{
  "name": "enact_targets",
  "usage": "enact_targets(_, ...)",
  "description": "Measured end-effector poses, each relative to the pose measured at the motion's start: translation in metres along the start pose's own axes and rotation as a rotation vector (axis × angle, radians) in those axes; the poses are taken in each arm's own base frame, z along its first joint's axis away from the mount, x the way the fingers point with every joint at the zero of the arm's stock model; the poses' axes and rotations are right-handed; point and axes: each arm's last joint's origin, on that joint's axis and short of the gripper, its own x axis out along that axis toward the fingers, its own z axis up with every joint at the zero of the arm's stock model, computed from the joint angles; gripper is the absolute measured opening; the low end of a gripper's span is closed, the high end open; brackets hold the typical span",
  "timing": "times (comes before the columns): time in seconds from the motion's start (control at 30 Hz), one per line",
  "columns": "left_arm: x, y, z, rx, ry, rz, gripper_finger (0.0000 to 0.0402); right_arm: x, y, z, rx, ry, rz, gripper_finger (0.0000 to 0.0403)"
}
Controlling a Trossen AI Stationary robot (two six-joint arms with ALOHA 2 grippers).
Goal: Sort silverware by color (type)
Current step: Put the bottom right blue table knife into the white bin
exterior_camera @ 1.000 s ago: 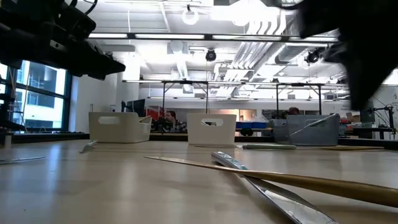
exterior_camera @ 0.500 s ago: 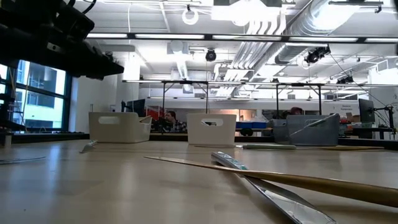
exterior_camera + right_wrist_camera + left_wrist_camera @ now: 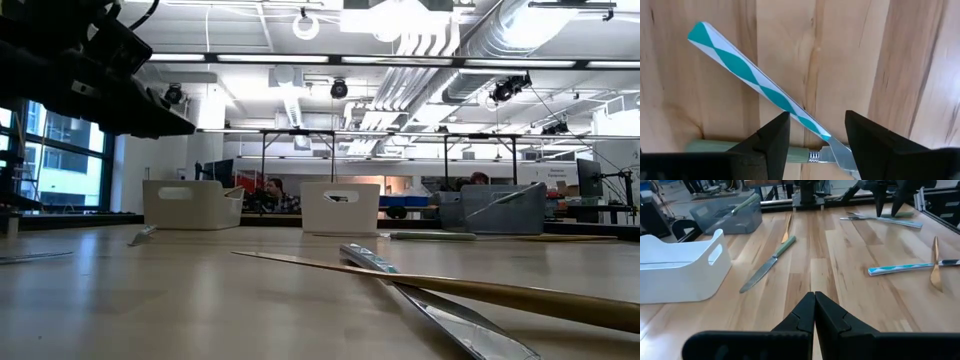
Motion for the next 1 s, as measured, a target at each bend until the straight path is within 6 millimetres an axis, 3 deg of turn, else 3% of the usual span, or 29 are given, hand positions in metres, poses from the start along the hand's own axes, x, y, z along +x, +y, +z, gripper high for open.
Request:
enact_targets(0.3,0.003,-0.003,-0.004,0.012,0.033,0.007,0.0,0.001,0.0,-0.001,-0.014,0.023,0.007,0.0177)
enact_targets(0.63,0.004,-0.003,-0.007,0.017,0.057,0.006,0.0,0.019,0.002,0.003,-0.068,0.083,0.002,0.0166)
enact_targets(1.0,0.004,-0.003,-0.007,0.016,0.056,0.007,0.0,0.019,-0.004,0.009,-0.061,0.071,0.005,0.0023)
